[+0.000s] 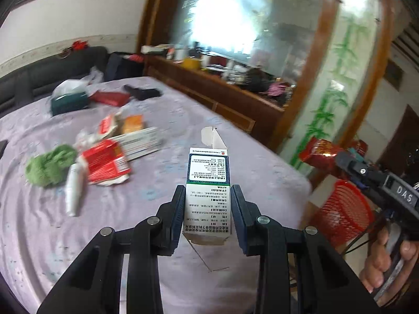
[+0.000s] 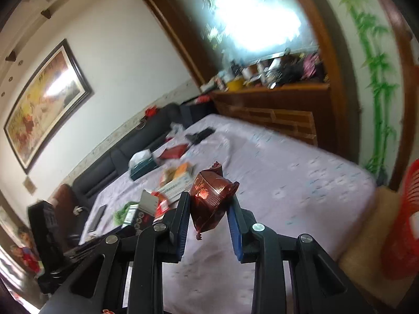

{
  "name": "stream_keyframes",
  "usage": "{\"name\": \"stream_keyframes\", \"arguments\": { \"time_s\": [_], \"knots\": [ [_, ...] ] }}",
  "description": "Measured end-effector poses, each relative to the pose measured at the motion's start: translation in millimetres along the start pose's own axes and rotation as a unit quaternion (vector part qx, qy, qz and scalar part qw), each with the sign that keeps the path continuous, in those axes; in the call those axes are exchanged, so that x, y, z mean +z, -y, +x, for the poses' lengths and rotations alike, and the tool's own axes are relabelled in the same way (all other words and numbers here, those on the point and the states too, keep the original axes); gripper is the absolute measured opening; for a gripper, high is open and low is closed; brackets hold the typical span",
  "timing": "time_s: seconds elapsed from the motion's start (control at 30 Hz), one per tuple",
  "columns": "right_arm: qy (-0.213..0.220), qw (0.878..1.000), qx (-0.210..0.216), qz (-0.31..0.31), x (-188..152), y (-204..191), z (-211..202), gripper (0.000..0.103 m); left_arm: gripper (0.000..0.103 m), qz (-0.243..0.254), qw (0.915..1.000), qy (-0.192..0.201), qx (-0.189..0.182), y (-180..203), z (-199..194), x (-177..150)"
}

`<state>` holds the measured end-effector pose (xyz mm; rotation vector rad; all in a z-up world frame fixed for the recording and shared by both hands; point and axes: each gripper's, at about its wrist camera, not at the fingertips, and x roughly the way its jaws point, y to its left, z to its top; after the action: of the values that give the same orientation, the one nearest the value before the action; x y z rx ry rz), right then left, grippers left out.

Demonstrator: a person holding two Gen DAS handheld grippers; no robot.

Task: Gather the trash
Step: 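Carry the medicine box and red snack bag to the red basket and release both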

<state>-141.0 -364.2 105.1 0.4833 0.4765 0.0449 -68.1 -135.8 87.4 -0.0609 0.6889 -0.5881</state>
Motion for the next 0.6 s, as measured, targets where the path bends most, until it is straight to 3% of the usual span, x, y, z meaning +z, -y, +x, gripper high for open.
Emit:
{"name": "stream_keyframes", "arguments": {
  "time_s": [0.33,0.6],
  "knots": [
    [0.068,0.996,-0.058,0.012,4.3,34.2,-85.2,0.030,0.033,0.059,0.9951,0.011,-0.078,87.6,-2.5,9.3],
    [0.124,0.983,-0.131,0.024,9.8,69.5,-154.7,0.025,0.033,0.103,0.9852,0.015,-0.137,151.9,1.8,10.0]
  ]
}}
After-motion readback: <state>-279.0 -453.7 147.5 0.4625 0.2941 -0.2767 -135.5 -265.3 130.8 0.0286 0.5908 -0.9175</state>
